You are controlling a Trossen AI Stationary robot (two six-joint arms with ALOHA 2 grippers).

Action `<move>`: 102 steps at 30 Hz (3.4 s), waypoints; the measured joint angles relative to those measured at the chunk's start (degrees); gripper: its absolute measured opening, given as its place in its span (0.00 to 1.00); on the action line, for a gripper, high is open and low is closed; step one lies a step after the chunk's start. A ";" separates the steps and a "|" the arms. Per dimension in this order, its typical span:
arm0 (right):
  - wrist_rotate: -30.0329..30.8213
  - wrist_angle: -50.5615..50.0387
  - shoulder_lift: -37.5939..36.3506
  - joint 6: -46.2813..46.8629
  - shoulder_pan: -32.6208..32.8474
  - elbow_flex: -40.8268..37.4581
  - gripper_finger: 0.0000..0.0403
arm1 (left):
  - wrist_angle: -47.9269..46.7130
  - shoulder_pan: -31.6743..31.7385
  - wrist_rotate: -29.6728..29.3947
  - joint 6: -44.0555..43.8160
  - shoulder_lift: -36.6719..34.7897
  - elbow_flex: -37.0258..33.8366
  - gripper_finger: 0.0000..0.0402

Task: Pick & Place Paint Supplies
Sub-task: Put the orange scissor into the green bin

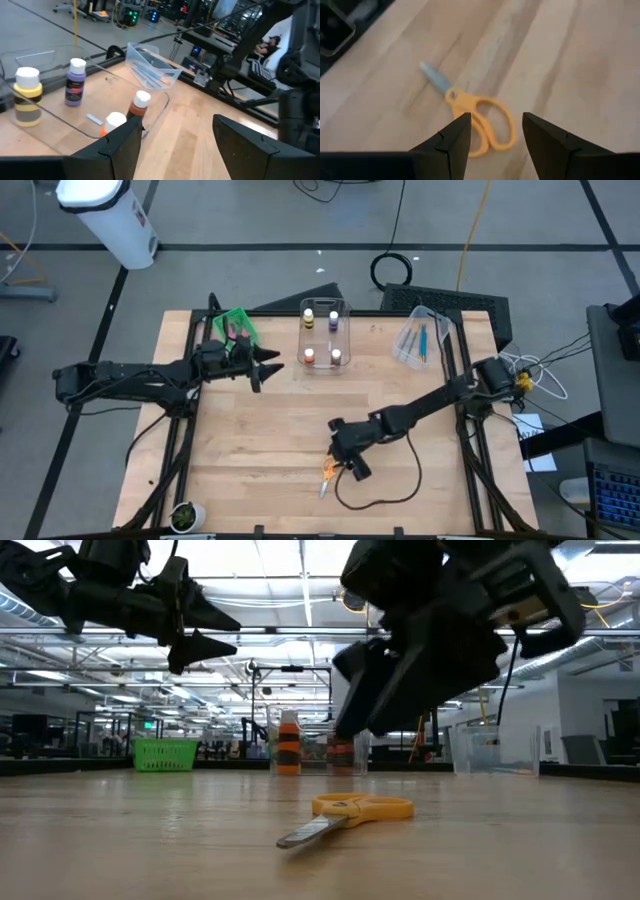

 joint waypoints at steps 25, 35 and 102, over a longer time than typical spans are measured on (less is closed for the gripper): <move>3.17 -9.67 7.31 -5.27 -4.77 1.17 0.33 | -0.22 -3.29 -2.82 1.25 0.02 0.00 0.62; 3.51 -9.29 7.40 -5.33 -4.24 -2.19 0.13 | -0.19 -3.29 -3.19 2.05 0.02 0.00 0.62; 4.62 2.28 -0.47 -1.10 -9.61 -16.21 0.01 | -1.16 -3.29 -3.26 2.23 0.00 0.00 0.62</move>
